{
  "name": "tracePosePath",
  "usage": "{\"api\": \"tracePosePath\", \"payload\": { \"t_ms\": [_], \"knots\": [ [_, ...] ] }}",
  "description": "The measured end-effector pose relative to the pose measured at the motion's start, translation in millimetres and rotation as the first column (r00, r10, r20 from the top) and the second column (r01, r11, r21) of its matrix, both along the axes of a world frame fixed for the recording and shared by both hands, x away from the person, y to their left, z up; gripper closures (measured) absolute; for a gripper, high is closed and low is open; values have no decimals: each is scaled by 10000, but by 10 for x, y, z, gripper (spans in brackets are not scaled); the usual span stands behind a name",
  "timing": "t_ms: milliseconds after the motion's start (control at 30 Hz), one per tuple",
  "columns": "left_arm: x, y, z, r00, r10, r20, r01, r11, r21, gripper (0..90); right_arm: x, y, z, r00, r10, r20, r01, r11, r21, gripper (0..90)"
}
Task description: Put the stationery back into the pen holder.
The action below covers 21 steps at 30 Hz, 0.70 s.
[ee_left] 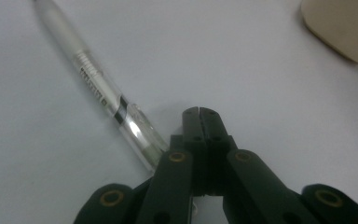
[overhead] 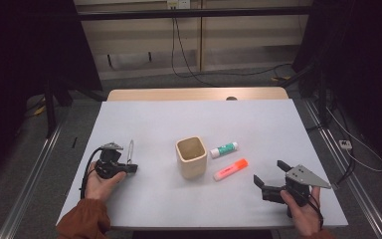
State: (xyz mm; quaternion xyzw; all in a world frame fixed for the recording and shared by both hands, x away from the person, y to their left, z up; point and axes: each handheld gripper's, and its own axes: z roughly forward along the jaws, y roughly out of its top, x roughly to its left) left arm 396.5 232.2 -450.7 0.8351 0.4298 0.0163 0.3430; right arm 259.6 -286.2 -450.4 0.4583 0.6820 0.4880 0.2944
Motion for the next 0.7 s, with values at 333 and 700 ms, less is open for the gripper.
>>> {"api": "tracePosePath", "payload": {
  "t_ms": [333,700],
  "knots": [
    [-54,185,21,9992,382,-97,-381,9992,78,900,6,9,-2,10000,3,-11,-3,10000,-40,33],
    [-53,295,39,9985,542,-100,-539,9981,298,900,6,7,-1,10000,13,6,-13,10000,-33,33]
  ]
}}
